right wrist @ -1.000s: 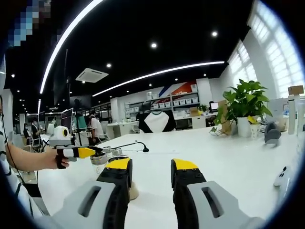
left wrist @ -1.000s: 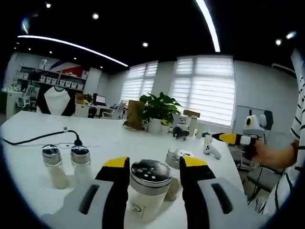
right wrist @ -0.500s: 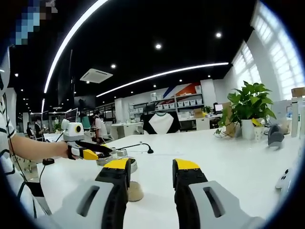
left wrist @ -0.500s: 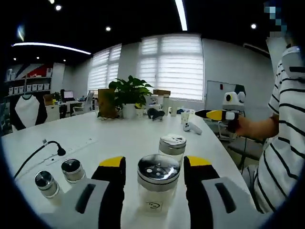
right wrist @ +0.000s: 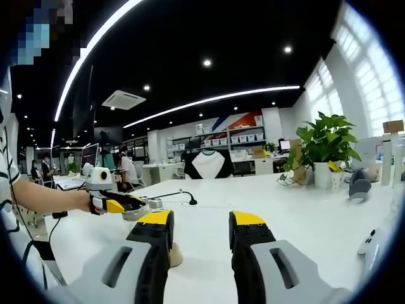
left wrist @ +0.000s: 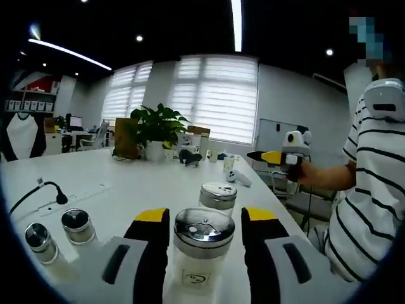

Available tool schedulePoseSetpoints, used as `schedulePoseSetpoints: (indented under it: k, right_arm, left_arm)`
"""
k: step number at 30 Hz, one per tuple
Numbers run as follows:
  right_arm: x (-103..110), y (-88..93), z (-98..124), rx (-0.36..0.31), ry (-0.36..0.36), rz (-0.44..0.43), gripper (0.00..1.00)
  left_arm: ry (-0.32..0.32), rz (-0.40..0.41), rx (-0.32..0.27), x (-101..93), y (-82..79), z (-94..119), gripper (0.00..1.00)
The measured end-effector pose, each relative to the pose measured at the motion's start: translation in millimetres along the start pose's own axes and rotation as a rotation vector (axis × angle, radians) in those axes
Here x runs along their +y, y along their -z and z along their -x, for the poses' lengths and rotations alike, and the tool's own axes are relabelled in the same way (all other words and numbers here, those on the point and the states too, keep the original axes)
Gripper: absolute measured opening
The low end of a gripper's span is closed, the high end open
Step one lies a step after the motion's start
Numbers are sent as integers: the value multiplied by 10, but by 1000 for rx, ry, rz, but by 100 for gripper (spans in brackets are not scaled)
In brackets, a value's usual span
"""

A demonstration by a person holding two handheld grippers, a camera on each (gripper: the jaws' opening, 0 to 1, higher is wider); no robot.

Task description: Rotate the seasoning bottle until the label or dispensing opening points toward the visible target arrow and the bottle remains upright within the marked orientation range

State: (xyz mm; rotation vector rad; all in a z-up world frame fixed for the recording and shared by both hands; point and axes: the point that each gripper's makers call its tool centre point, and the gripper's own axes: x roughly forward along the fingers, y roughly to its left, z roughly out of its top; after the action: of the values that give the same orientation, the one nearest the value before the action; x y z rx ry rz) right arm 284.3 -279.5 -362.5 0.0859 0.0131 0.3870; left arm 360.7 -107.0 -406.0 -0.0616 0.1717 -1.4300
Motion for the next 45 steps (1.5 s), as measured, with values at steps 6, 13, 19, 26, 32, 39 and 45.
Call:
schedulePoseSetpoints:
  k: [6, 13, 19, 26, 32, 39, 45]
  right_arm:
    - [-9, 35, -17, 12, 6, 4, 33]
    - [-14, 16, -42, 10, 14, 15, 33]
    - [-17, 16, -52, 12, 22, 21, 32]
    - [-20, 2, -45, 5, 24, 18, 32]
    - [-52, 11, -24, 3, 36, 15, 31]
    - [-62, 12, -1, -2, 43, 10, 31]
    - [-82, 22, 27, 0, 48, 6, 31]
  left_arm:
    - [-13, 1, 15, 37, 36, -2, 42]
    - [-87, 9, 10, 59, 41, -21, 41]
    - [-178, 15, -20, 126, 41, 13, 41]
    - [-355, 22, -35, 100, 37, 25, 41]
    - [-486, 26, -83, 55, 27, 40, 41]
    - [-579, 5, -118, 34, 21, 51, 41]
    - [-643, -1, -149, 45, 17, 63, 41]
